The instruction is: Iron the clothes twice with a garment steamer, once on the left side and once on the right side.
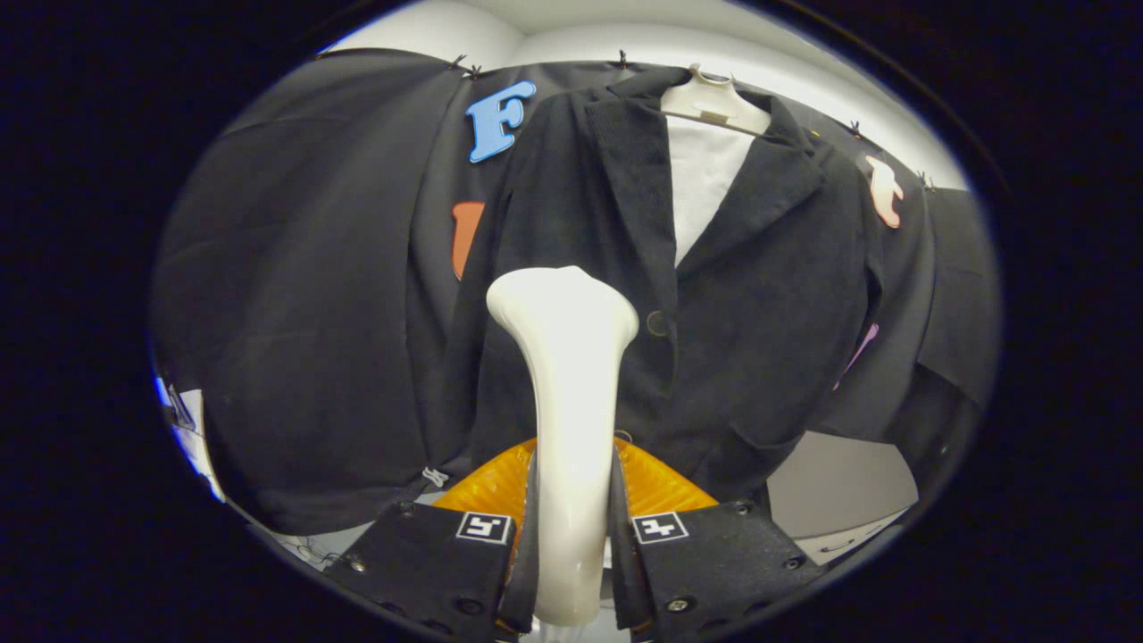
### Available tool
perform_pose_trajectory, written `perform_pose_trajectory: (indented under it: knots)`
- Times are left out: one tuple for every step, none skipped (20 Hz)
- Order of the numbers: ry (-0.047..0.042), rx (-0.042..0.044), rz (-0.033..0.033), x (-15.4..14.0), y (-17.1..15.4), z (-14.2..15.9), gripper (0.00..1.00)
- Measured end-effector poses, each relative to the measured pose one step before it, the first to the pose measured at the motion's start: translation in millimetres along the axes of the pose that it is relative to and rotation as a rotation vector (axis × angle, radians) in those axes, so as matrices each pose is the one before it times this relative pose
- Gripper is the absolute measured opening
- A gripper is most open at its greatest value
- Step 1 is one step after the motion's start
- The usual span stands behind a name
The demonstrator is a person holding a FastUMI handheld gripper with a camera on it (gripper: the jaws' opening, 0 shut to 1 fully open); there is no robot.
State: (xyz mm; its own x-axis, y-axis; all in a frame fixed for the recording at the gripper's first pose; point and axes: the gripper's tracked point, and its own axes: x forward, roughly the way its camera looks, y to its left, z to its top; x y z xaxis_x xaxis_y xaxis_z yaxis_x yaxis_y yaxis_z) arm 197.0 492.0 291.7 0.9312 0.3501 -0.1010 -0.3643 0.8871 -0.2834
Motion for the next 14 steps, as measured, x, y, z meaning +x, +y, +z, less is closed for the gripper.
perform_pose_trajectory:
  knots:
    - [0.01191,-0.00135,0.00431,1.03,1.22,-8.51,0.36]
    - [0.01186,-0.00186,0.00359,0.53,1.34,-7.82,0.36]
    - [0.00979,-0.00214,0.00270,0.49,1.00,-6.94,0.36]
    - [0.00881,-0.00171,0.00364,0.75,1.89,-5.90,0.36]
    - [0.01106,-0.00174,0.00284,0.98,0.07,-5.61,0.36]
    - [0.00892,0.00401,0.00127,0.22,0.27,-6.72,0.36]
    - [0.00725,-0.00072,0.00049,-0.16,0.80,-5.23,0.36]
    - [0.00763,-0.00378,0.00144,0.42,1.37,-7.33,0.36]
    - [0.00782,-0.00446,0.00315,0.04,1.82,-5.98,0.36]
    - [0.00744,-0.00473,0.00406,0.47,1.44,-7.31,0.36]
    - [0.00826,-0.00212,0.00324,1.00,0.74,-5.92,0.36]
    - [0.00882,-0.00185,0.00262,0.65,1.51,-6.33,0.36]
    - [0.00947,-0.00190,0.00413,0.78,1.98,-7.20,0.36]
    - [0.00983,-0.00217,0.00273,0.67,0.93,-6.10,0.36]
